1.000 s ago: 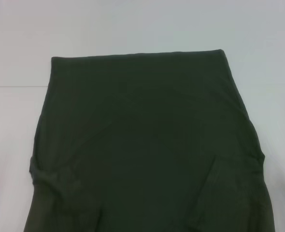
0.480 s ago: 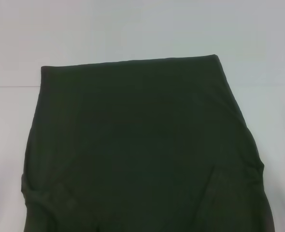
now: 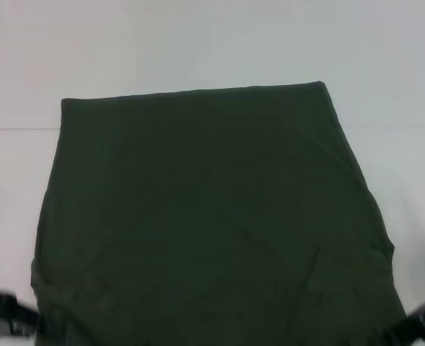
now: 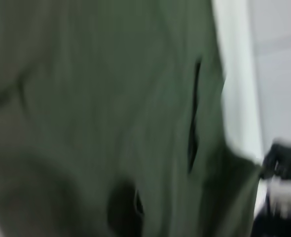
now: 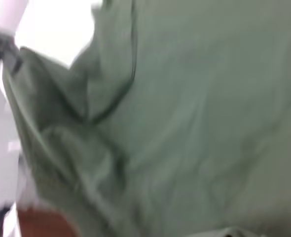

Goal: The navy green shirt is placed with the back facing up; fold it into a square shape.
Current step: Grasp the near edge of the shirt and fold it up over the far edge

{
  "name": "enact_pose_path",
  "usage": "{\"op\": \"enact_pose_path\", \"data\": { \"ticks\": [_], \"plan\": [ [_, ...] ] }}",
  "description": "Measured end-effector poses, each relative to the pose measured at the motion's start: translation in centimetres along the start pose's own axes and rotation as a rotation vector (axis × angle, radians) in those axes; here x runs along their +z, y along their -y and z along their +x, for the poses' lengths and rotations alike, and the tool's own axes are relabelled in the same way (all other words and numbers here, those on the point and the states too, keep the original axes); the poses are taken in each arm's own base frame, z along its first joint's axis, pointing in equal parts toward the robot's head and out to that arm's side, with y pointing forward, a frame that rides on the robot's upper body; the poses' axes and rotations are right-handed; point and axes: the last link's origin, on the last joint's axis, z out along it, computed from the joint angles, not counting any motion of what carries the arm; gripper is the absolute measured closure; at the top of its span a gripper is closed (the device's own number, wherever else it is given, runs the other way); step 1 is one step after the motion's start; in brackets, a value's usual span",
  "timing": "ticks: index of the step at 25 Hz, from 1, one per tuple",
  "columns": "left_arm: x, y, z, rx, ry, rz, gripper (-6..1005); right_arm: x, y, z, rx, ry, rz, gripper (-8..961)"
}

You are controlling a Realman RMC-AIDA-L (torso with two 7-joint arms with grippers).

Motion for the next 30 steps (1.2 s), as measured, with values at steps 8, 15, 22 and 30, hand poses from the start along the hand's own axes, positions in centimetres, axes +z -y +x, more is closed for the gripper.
{"op": "enact_pose_path", "data": {
  "ticks": [8, 15, 22, 30],
  "plan": [
    [-2.8, 1.4, 2.0, -0.050, -0.420, -0.064, 939, -2.0, 1.0, -2.2, 0.011, 0.319, 0.014, 855],
    [-3.2, 2.5, 3.1, -0.088, -0.684, -0.126, 943, -3.3, 2.4, -3.4, 0.033, 0.543, 0.062, 851],
    [-1.9, 2.9, 4.3, -0.091, -0.801, -0.132, 943, -3.3, 3.9, -3.9, 0.056, 0.699, 0.115, 847],
    [0.4, 2.5, 6.3, -0.031, -0.889, -0.110, 943, -1.7, 4.6, -5.7, 0.048, 0.797, 0.207, 843]
  ]
}}
